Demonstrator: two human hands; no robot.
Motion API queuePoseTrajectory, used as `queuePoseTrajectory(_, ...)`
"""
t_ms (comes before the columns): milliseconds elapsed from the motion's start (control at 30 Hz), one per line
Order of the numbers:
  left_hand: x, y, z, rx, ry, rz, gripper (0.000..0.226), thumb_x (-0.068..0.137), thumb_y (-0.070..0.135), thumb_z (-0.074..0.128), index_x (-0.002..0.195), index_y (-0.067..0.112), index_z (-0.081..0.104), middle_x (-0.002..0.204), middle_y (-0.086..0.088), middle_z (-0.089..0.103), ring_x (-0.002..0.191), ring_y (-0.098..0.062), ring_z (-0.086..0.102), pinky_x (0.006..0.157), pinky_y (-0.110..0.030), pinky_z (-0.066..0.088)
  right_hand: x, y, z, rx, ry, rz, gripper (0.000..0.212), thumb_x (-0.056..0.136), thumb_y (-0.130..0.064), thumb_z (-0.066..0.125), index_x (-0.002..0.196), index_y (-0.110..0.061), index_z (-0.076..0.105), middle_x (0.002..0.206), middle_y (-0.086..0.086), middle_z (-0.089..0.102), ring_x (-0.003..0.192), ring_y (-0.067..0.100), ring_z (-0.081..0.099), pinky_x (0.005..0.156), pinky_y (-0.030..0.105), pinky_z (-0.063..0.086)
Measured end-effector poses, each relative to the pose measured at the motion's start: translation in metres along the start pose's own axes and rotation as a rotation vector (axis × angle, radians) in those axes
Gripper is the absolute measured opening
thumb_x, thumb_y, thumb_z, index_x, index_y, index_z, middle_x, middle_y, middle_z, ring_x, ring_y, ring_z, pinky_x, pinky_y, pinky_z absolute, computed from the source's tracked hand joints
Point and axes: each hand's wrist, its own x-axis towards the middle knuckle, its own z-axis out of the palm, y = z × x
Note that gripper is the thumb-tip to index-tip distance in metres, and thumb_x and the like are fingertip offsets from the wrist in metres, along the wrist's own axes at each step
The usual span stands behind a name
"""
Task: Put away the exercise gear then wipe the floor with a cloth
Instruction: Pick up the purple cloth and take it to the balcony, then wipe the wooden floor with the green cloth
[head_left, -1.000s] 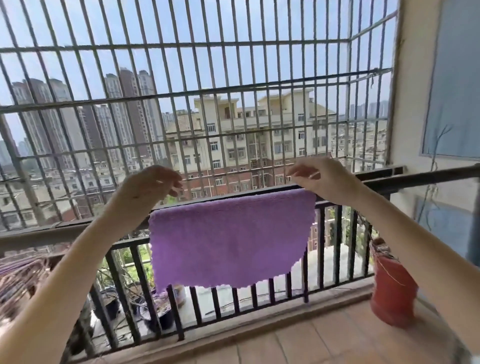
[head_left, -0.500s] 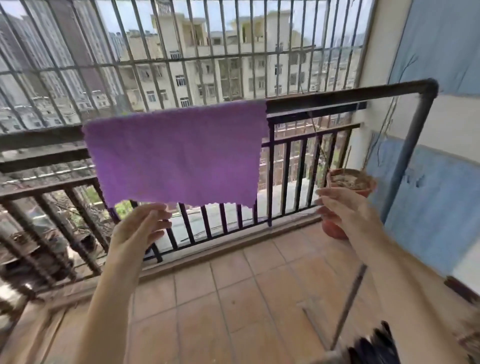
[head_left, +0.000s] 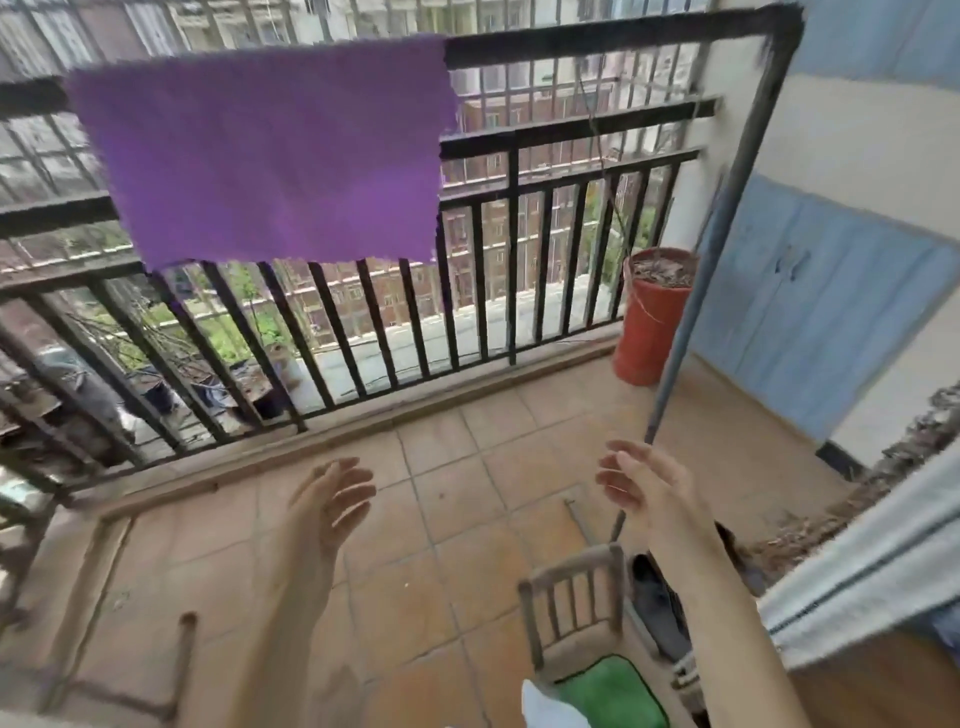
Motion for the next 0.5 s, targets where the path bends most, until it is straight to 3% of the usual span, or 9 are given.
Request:
queuePoseTrajectory(133,-0.028,-0.026,0.017,0.101,-0.098,-0.066,0.021,0.096,0.01,0.04,0.09,0.012,0.06,0.073,0.003,0.068,0.064,-0.007,0.066,0.059,-0.017,0.053,-0.045,0.008,-0.036,0.029,0.089,-0.016,0.017,0.093,-0.007,0.05,0.097,-0.009,0.066,0.08,0.003,0.068,0.072,0.012,0.066,0.066,0.018,0.054)
queuePoseTrajectory(233,-0.059,-0.054,0.021,0.311,-0.224,-0.07,0.014,0.095,0.01,0.045,0.093,0.011,0.06,0.082,-0.004,0.065,0.066,-0.005,0.064,0.067,-0.022,0.049,-0.089,0.023,-0.058,0.042,0.212,0.018,0.018,0.094,-0.006,0.048,0.092,-0.011,0.065,0.071,-0.001,0.068,0.067,0.009,0.066,0.063,0.016,0.054)
queuePoseTrajectory(300,-0.087,-0.078,0.019,0.423,-0.318,-0.078,0.005,0.091,0.009,0.054,0.09,0.011,0.058,0.081,-0.005,0.063,0.06,0.001,0.062,0.062,-0.015,0.046,-0.125,0.042,-0.07,0.003,0.265,0.071,0.018,0.094,-0.006,0.048,0.093,-0.012,0.065,0.073,-0.001,0.069,0.069,0.01,0.065,0.063,0.017,0.054)
queuePoseTrajectory(367,-0.113,-0.106,0.011,0.515,-0.358,-0.108,0.012,0.091,0.006,0.055,0.085,0.015,0.058,0.078,-0.002,0.063,0.063,-0.005,0.062,0.056,-0.009,0.045,-0.161,0.065,-0.082,-0.056,0.268,0.139,0.017,0.094,-0.007,0.049,0.097,-0.012,0.066,0.078,0.001,0.068,0.073,0.012,0.065,0.066,0.021,0.053)
queuePoseTrajectory(500,-0.155,-0.148,0.002,0.566,-0.379,-0.217,0.019,0.093,0.004,0.05,0.087,0.018,0.062,0.071,0.004,0.069,0.074,-0.019,0.062,0.059,-0.013,0.049,-0.204,0.095,-0.105,-0.097,0.282,0.258,0.017,0.095,-0.008,0.049,0.097,-0.013,0.066,0.084,0.004,0.067,0.078,0.017,0.064,0.073,0.027,0.049)
